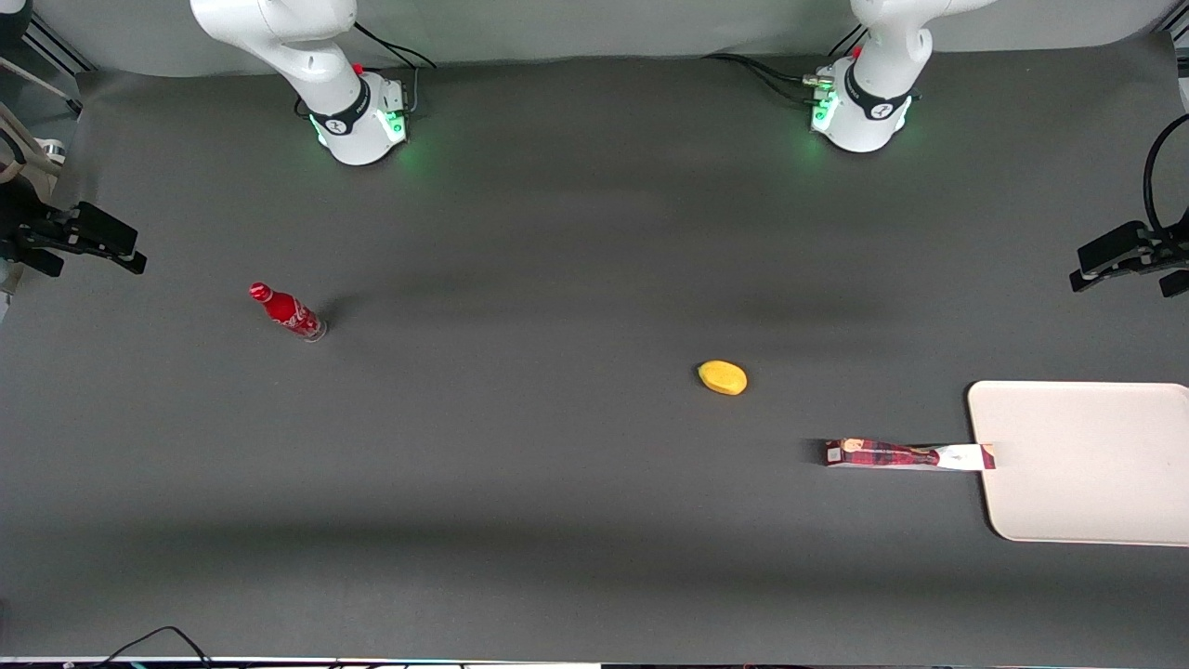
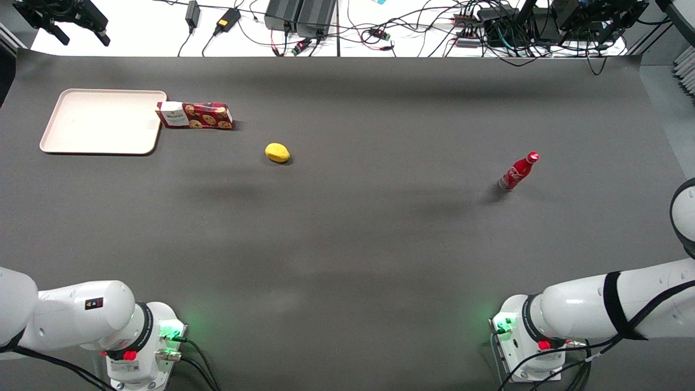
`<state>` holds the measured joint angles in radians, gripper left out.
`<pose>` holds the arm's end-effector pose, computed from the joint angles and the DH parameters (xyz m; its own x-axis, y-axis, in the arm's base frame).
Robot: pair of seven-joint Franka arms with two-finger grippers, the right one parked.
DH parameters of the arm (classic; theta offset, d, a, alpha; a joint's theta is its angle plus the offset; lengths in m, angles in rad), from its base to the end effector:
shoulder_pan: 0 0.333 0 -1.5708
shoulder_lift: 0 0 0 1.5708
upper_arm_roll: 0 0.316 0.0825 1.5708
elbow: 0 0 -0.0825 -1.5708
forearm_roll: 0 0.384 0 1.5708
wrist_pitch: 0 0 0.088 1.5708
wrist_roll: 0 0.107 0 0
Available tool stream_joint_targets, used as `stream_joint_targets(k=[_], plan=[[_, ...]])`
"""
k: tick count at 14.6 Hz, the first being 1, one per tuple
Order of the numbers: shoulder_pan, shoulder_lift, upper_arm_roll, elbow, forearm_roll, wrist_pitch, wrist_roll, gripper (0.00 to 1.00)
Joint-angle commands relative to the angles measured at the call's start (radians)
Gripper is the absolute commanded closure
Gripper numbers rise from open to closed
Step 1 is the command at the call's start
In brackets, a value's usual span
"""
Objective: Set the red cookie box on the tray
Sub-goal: 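Move the left gripper down over the red plaid cookie box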
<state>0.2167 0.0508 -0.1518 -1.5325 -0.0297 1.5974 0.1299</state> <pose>0.5716 0.0363 0.6167 0.9978 -0.0638 0.0194 -0.0644 -0.9973 0.0351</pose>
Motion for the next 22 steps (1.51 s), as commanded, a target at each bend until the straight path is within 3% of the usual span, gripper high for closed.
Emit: stream_joint_targets(k=[1,7,12,14,17,22], plan=[[0.006,-0.016,-0.003,-0.021,-0.01,-0.001,-0.009,0.0],[-0.008,0.101,-0.003,-0.029,0.004,0.137,0.158,0.0],[-0.03,0.245,-0.009,-0.024,0.137,0.347,0.517,0.0],[-0.062,0.316,-0.011,-0.02,0.194,0.47,0.803,0.0],[-0.077,0.414,-0.018,-0.021,0.192,0.585,1.022,0.0],[-0.079,0.546,-0.052,-0.032,0.157,0.569,1.097,0.0]])
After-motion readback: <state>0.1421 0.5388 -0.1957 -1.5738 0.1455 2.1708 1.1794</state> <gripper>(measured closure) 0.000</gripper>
